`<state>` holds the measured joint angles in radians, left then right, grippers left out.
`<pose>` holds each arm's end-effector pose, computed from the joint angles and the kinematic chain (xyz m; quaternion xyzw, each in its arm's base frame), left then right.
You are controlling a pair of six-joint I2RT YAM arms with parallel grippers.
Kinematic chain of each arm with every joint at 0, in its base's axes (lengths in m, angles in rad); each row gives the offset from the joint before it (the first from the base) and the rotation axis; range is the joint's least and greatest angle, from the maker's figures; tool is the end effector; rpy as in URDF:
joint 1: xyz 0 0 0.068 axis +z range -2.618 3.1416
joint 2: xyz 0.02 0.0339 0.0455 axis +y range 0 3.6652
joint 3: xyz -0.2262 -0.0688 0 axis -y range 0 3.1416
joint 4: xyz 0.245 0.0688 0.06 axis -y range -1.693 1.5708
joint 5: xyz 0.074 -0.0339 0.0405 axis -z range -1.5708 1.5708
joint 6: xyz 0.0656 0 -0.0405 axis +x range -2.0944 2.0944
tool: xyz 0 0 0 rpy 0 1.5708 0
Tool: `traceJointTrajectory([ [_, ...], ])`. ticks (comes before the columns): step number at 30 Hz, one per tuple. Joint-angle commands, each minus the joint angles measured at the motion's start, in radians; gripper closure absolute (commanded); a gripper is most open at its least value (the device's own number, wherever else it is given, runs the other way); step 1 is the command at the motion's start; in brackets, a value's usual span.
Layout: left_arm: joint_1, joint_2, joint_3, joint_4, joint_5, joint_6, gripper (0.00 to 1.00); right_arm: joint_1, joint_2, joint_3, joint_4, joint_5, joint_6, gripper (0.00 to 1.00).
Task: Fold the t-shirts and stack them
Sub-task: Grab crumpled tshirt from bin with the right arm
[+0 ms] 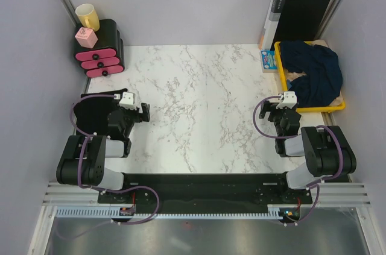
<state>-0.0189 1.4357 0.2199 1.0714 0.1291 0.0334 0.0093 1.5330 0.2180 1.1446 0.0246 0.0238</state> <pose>0.2684 -0.0135 0.1088 0.0619 0.7533 -0.0440 0.6532 0.2691 0.0009 0.0940 0.0135 0.7646 0.0013 0.6444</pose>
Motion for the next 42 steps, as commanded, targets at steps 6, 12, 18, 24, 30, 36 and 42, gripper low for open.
traceJointTrajectory([
  [6, -0.001, 0.002, 0.012, 0.044, -0.025, -0.016, 0.01, 0.003, -0.007, 0.021, 0.04, 0.009, 0.019, 0.02],
  [12, -0.001, -0.001, 0.01, 0.045, -0.02, -0.015, 0.01, 0.004, -0.008, 0.02, 0.044, -0.003, 0.018, 0.02],
  [18, 0.013, -0.164, 0.117, -0.311, 0.295, 0.128, 0.01, -0.005, -0.16, 0.112, -0.245, -0.259, -0.065, 0.02],
  [24, 0.013, -0.265, 0.423, -0.93, 0.429, 0.31, 0.01, -0.005, -0.238, 0.518, -0.987, -0.425, -0.382, 0.02],
  [30, 0.011, -0.181, 0.873, -1.492, 0.461, 0.597, 0.0, -0.005, -0.053, 1.059, -1.61, -0.072, -0.395, 0.02],
  [36, 0.002, 0.017, 1.27, -1.839, 0.294, 0.675, 0.01, -0.069, 0.137, 1.44, -1.925, 0.218, -0.363, 0.02],
  [42, -0.006, 0.13, 1.371, -1.904, 0.244, 0.816, 0.0, -0.137, 0.223, 1.579, -1.959, 0.181, -0.418, 0.02],
])
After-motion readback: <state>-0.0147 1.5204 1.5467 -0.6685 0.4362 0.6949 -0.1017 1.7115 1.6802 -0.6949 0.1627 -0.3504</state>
